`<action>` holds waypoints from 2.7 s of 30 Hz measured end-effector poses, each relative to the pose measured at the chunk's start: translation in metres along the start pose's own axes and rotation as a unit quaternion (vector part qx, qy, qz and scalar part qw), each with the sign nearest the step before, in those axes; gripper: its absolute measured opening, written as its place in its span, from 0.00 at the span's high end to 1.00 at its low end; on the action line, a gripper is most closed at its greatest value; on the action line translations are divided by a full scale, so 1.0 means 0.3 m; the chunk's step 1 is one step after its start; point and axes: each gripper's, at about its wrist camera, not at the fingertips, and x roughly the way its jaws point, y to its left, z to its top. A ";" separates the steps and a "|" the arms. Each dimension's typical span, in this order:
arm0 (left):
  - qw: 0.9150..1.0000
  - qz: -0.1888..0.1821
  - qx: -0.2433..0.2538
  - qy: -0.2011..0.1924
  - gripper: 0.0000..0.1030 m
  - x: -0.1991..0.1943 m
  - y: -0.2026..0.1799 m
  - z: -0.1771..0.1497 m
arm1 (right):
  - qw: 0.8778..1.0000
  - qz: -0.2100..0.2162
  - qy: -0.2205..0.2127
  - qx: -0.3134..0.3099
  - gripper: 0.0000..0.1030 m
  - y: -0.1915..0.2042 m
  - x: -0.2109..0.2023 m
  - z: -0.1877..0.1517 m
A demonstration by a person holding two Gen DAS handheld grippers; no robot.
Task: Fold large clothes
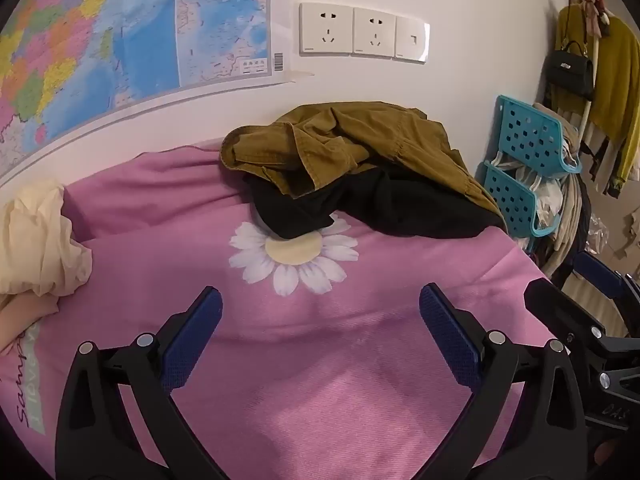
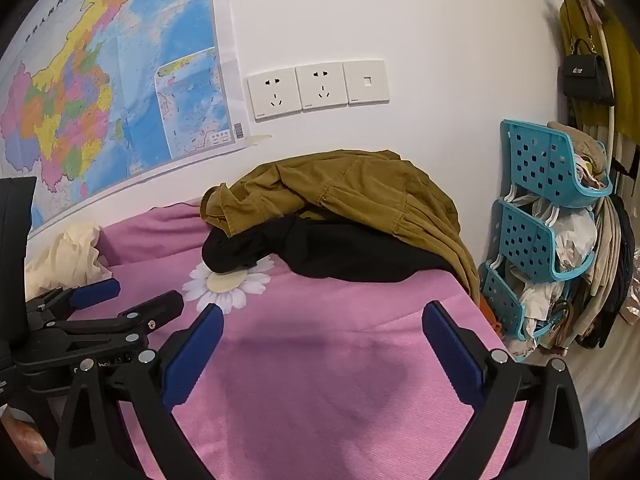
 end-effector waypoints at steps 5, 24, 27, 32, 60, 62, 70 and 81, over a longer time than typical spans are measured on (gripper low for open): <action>1.000 0.001 0.004 0.000 0.05 -0.002 -0.004 0.000 | 1.000 0.002 -0.002 0.001 0.06 0.003 0.001 0.000; 1.000 0.001 -0.009 -0.001 0.05 -0.005 0.017 0.004 | 1.000 0.002 -0.004 0.000 0.06 0.002 0.005 -0.003; 1.000 0.000 -0.008 -0.001 0.05 -0.006 0.019 0.004 | 1.000 0.003 -0.003 -0.002 0.06 0.003 0.003 0.000; 1.000 0.000 -0.009 -0.002 0.05 -0.007 0.020 0.005 | 1.000 0.003 -0.004 -0.003 0.06 0.014 0.004 -0.001; 1.000 0.001 -0.014 -0.004 0.05 -0.008 0.023 0.007 | 1.000 0.008 -0.004 -0.005 0.06 0.012 0.017 0.006; 1.000 0.002 -0.013 -0.005 0.05 -0.008 0.021 0.008 | 1.000 0.008 -0.006 -0.004 0.06 0.013 0.013 0.004; 1.000 0.001 -0.015 -0.004 0.05 -0.005 0.025 0.010 | 1.000 0.007 -0.009 -0.011 0.06 0.019 0.013 0.014; 1.000 0.001 -0.018 -0.001 0.05 0.003 0.034 0.017 | 1.000 0.008 -0.009 -0.015 0.06 0.025 0.025 0.023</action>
